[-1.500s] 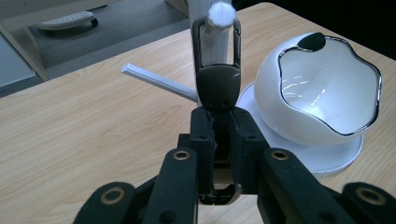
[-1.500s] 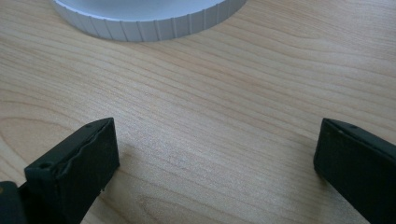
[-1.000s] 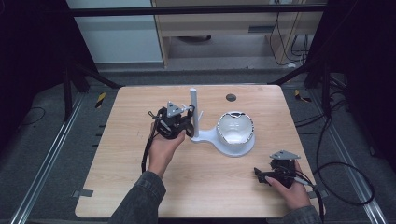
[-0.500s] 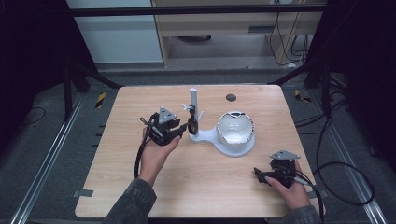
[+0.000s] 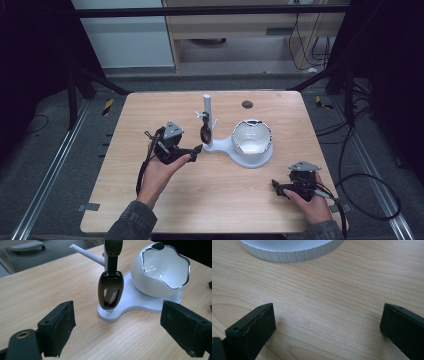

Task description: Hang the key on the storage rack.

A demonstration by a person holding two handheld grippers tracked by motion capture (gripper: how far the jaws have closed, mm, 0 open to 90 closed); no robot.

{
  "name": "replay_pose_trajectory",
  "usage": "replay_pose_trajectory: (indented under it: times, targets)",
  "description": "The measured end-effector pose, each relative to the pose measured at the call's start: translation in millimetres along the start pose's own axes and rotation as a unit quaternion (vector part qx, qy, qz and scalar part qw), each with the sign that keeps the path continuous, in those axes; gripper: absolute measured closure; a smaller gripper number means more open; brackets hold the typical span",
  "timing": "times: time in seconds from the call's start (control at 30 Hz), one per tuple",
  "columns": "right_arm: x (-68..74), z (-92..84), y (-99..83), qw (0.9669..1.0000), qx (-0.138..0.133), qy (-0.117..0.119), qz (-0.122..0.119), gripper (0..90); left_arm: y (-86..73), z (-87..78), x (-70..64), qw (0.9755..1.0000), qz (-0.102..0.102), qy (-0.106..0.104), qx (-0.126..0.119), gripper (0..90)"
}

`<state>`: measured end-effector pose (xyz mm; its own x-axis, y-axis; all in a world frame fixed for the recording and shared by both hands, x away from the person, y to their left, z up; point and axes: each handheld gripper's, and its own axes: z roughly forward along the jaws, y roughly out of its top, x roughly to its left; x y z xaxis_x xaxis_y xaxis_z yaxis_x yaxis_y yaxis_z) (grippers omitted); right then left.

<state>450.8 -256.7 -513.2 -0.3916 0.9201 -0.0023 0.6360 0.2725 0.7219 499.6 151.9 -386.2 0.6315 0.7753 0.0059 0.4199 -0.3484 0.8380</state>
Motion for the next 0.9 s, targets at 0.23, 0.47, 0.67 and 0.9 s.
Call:
replay_pose_trajectory:
  times: [0.23,0.47,0.67,0.9]
  targets:
    - [0.1,0.0,0.0,1.0,0.0,0.0,0.0,0.4,-11.3,-6.5,7.7,0.9998,0.008,-0.016,-0.001,7.7]
    - [0.1,-0.1,0.0,1.0,0.0,0.001,0.0,0.5,-25.5,-11.6,13.9,0.9997,0.008,-0.023,0.009,7.6]
    - [0.3,-0.1,0.0,1.0,0.0,0.001,0.0,0.5,-37.0,-11.5,22.1,0.9997,0.012,-0.005,0.021,7.9]
    - [0.4,-0.2,0.0,1.0,0.0,0.001,0.0,0.5,-50.7,-10.4,27.6,0.9993,0.006,0.008,0.036,7.9]
